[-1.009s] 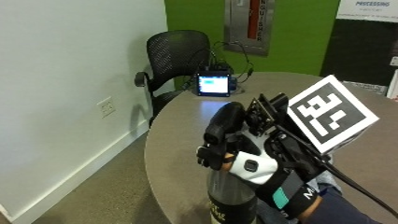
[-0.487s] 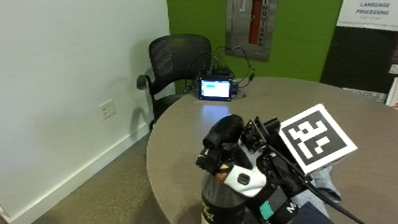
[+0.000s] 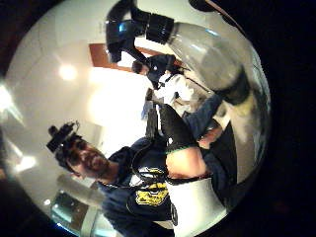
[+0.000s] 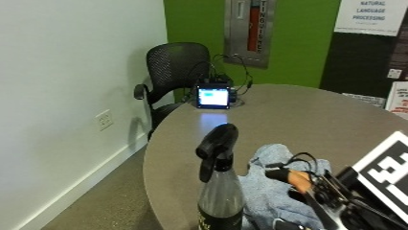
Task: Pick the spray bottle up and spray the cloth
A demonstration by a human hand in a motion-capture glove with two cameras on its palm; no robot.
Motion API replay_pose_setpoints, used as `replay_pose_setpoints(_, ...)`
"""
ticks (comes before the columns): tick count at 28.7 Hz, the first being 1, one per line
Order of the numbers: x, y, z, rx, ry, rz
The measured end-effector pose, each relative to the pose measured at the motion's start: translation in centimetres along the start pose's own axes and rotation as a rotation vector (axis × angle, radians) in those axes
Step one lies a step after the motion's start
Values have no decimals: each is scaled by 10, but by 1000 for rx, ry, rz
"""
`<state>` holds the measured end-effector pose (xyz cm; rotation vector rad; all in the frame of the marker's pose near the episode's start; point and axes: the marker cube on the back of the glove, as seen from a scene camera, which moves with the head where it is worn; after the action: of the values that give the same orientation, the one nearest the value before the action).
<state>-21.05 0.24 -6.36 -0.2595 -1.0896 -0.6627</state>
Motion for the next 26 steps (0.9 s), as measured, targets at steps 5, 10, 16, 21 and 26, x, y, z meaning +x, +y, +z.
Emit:
replay_pose_setpoints(5, -5, 50, -25, 113, 175, 43)
replay_pose_setpoints(10, 30, 91, -63, 251, 678, 203)
replay_pose_setpoints(16, 85, 128, -87, 396, 964, 407)
replay_pose_setpoints(21, 115, 121, -96, 386, 990, 496)
replay_pose_setpoints(26, 130, 106, -101, 346, 1071, 524)
